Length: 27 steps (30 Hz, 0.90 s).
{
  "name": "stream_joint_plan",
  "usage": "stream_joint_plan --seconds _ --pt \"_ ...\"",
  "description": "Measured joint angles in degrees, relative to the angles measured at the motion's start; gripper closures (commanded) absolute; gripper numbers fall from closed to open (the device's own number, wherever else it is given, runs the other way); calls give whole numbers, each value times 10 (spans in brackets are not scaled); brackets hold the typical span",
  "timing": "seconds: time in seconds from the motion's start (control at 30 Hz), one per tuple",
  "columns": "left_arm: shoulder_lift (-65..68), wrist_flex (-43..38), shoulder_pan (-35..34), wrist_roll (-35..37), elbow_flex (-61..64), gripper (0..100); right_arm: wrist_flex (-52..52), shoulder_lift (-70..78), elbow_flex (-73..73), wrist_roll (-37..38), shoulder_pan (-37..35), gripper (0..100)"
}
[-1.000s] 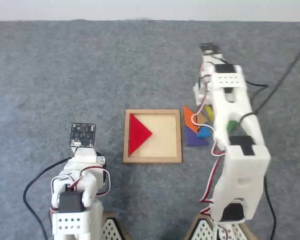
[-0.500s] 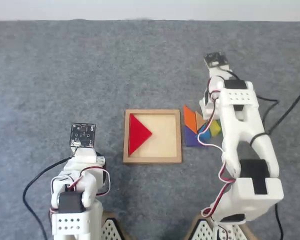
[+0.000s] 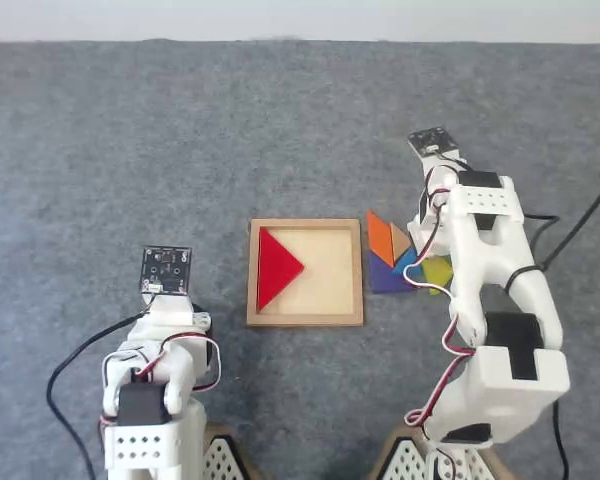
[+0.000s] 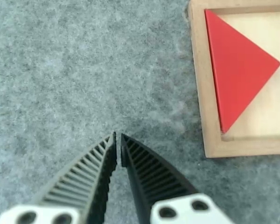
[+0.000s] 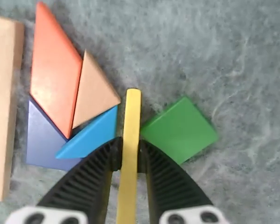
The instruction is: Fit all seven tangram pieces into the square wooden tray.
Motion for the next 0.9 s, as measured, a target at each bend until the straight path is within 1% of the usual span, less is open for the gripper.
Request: stream_joint_plan --seconds 0.17,0.33,0.4,0.53,0.7,0.8,0.9 --pt "0 0 -1 0 0 985 14 0 -6 3 10 990" --pt "0 0 -1 0 0 985 105 -33 -71 3 11 990" --pt "0 0 -1 0 0 985 141 -53 -105 3 -3 990" --pt "0 0 0 0 0 985 193 -65 -141 -4 -69 990" --pt "0 0 -1 0 0 985 201 -65 -145 -20 -142 990" --pt "0 0 0 0 0 985 181 -65 -145 -35 -196 990" --pt "0 0 0 0 0 985 140 -61 -145 -55 -248 990"
